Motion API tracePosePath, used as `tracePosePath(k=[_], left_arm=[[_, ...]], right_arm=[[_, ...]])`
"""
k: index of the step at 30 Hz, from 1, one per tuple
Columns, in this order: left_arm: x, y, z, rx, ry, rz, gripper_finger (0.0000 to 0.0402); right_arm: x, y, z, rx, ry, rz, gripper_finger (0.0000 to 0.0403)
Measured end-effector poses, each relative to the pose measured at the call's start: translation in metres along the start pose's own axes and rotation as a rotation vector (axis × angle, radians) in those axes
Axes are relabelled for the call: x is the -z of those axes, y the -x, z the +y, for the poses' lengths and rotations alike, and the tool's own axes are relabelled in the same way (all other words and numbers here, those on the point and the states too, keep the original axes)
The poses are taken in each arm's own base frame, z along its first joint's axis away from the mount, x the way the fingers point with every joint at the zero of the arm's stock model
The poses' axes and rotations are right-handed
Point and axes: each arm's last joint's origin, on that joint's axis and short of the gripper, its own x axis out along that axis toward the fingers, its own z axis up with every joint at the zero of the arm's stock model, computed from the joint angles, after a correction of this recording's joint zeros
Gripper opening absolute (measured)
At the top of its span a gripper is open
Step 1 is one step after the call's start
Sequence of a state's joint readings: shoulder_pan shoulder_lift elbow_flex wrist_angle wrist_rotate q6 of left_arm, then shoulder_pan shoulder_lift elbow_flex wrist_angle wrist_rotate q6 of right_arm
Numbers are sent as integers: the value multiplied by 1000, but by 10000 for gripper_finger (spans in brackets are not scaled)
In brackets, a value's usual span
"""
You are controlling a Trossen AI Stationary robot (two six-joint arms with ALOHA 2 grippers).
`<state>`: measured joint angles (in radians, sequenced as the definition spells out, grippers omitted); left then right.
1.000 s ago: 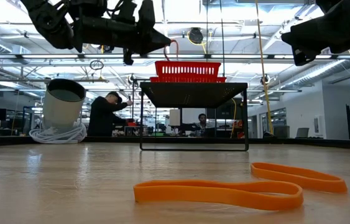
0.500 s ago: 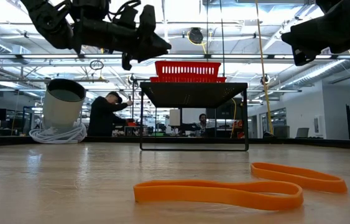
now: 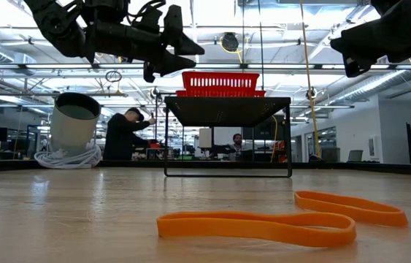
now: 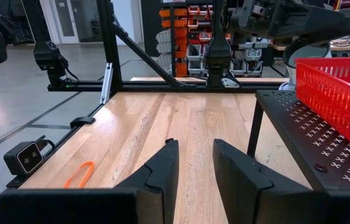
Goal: Pick & Place Office Desk Supplies
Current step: Put the orange rubber band in the bottom red bin on the shelf
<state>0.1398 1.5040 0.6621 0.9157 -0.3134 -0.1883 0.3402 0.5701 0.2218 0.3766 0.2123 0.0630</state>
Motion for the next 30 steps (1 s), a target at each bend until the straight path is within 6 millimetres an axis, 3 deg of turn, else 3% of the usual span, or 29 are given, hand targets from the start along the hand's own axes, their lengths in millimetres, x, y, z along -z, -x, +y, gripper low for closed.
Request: tracePosePath(k=[7,12,17,24,30], left_arm=[[0,0,0,0,-2,0,225],[0,0,0,0,-2,0,223],[0,0,0,0,-2,0,223],[0,0,0,0,-2,2,223],[0,0,0,0,-2,1,223]], right_arm=[[-4,-3,3,-48,-82,-50,89],[4,-17,16,-119,-74,-28,89],[28,-43,28,-122,-66,79,89],[54,-97,57,-141,-60,281,93],[68,-132,74,-143,16,419,136]])
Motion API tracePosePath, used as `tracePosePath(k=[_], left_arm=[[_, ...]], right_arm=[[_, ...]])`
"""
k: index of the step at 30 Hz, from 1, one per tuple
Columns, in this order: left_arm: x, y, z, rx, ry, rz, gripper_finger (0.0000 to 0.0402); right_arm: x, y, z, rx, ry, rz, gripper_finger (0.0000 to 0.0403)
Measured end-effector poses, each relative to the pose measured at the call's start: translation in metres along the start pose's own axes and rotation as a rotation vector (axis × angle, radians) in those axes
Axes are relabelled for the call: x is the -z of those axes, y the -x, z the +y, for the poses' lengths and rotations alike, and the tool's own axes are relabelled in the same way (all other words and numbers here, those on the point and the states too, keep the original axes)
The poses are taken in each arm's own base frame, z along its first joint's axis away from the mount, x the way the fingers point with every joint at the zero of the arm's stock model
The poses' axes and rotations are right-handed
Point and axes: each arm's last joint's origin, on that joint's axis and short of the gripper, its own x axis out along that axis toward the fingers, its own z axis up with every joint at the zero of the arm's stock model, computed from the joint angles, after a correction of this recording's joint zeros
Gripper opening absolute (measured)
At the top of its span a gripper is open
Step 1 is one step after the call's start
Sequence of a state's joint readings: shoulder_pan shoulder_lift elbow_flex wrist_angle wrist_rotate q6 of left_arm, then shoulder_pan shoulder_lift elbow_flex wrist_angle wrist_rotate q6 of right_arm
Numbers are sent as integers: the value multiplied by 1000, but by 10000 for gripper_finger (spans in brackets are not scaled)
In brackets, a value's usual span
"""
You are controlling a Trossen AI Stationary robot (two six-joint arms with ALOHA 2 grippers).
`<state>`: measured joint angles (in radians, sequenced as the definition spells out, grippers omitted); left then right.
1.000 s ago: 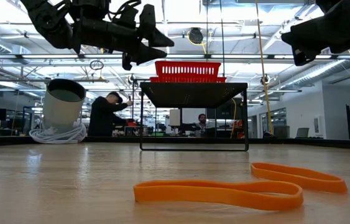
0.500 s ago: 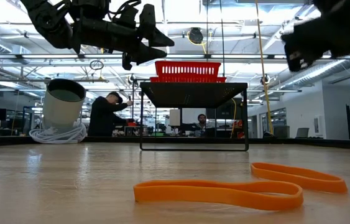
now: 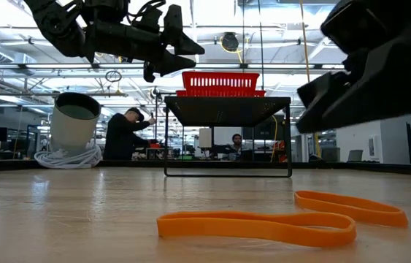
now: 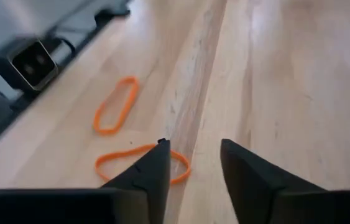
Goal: Pick & Place Office Desk Supplies
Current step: Put the orange rubber band in the bottom red bin on the shelf
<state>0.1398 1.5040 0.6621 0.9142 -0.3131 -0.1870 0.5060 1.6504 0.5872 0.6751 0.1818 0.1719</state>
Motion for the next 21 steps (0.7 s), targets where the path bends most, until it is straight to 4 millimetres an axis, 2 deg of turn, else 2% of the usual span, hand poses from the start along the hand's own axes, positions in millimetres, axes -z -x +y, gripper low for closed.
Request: tracePosePath(k=[5,9,14,21], left_arm=[[0,0,0,0,0,0,223],[0,0,0,0,0,0,223],[0,0,0,0,1,0,223],[0,0,0,0,0,0,223]], right_arm=[[2,-21,4,8,18,50,182],[8,-35,5,13,21,82,195],[20,-46,5,22,17,130,180],[29,-46,3,59,16,208,133]])
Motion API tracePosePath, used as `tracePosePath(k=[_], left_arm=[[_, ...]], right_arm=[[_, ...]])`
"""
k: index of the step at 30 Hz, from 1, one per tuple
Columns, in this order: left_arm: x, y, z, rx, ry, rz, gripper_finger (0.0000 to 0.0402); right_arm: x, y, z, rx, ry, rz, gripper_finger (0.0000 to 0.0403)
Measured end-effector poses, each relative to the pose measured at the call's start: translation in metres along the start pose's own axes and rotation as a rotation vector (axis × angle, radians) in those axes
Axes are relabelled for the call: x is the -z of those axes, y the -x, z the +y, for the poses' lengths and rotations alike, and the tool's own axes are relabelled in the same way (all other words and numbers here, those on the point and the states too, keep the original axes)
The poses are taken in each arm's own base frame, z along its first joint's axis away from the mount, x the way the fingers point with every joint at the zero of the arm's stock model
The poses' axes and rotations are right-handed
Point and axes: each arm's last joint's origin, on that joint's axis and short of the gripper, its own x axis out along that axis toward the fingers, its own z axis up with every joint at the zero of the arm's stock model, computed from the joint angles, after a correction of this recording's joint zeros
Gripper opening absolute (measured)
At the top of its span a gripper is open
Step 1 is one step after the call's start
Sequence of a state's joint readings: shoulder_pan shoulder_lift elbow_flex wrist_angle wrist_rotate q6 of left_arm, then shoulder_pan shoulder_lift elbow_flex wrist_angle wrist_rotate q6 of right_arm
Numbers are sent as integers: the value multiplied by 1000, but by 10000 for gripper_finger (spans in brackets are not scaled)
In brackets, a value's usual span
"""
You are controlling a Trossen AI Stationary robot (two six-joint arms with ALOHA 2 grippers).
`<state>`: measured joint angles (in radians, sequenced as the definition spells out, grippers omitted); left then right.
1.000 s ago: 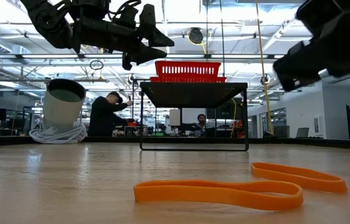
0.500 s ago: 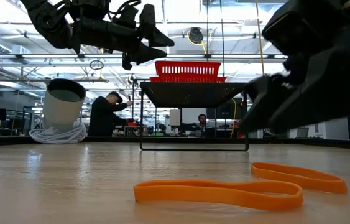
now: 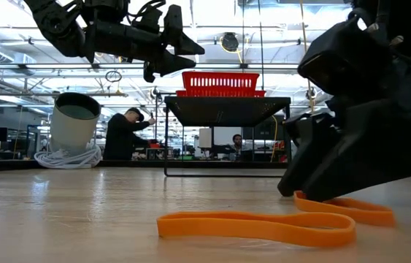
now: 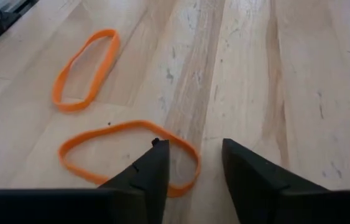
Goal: Pick & Place Office Desk Supplies
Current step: Put the orange rubber band in the bottom red bin on the shelf
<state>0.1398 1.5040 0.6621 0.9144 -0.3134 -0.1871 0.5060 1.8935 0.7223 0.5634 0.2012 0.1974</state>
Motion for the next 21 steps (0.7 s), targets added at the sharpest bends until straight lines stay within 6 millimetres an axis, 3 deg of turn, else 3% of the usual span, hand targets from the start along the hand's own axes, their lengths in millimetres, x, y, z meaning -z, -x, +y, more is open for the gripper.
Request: tracePosePath(k=[10,16,21], left_arm=[[0,0,0,2,23,-1,223],[-5,2,-6,137,271,-3,223],[-12,8,-17,346,225,27,223]], right_arm=[[3,0,-2,19,57,29,12],[-4,6,-4,12,98,17,2],[-18,21,-8,19,140,-17,1]])
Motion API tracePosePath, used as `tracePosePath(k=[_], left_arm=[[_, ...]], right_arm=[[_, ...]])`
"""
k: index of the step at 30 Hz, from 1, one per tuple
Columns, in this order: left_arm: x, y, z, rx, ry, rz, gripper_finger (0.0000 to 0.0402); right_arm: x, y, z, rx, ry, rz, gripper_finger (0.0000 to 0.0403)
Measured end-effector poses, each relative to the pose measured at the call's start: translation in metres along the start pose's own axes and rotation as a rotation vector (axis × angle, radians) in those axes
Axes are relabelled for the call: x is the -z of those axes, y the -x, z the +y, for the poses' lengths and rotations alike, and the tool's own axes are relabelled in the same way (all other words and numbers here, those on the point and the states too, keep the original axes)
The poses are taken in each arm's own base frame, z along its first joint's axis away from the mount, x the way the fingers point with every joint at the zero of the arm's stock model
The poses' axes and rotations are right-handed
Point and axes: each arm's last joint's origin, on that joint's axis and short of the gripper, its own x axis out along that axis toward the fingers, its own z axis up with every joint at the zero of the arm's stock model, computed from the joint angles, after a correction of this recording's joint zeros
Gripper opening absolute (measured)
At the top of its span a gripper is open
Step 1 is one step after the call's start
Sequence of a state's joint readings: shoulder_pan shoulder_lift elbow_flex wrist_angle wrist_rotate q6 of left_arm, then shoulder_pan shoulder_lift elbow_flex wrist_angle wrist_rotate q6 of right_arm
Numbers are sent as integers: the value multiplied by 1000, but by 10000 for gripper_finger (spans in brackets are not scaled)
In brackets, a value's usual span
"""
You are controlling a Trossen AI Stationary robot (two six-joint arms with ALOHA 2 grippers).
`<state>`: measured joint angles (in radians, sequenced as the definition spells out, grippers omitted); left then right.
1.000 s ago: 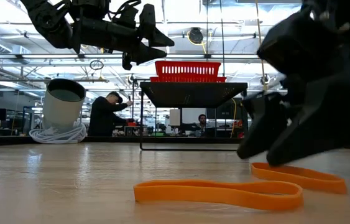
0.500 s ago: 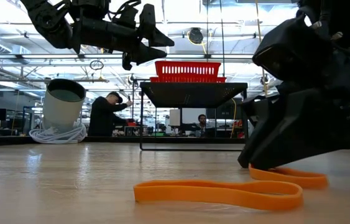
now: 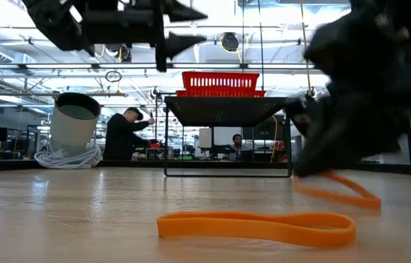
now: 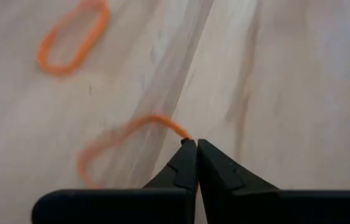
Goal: Pick & Place Office Desk Supplies
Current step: Put the orange rubber band in the bottom red bin on the shelf
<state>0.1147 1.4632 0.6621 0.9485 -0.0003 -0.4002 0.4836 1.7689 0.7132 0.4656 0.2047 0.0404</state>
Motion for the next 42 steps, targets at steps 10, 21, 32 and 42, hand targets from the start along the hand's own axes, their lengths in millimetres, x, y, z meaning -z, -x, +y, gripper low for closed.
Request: tracePosePath(k=[10,21,32,42], left_arm=[[-20,33,-46,-8,-175,107,223],[-22,69,-60,-150,-189,282,223],[-22,69,-62,-117,-168,290,223],[-22,69,-62,-117,-167,290,223]], right_arm=[[-37,38,-23,-3,-18,-137,1],[-68,77,-70,-93,-14,-355,0],[-81,111,-140,9,-73,-597,0],[-70,125,-191,201,-154,-649,0]])
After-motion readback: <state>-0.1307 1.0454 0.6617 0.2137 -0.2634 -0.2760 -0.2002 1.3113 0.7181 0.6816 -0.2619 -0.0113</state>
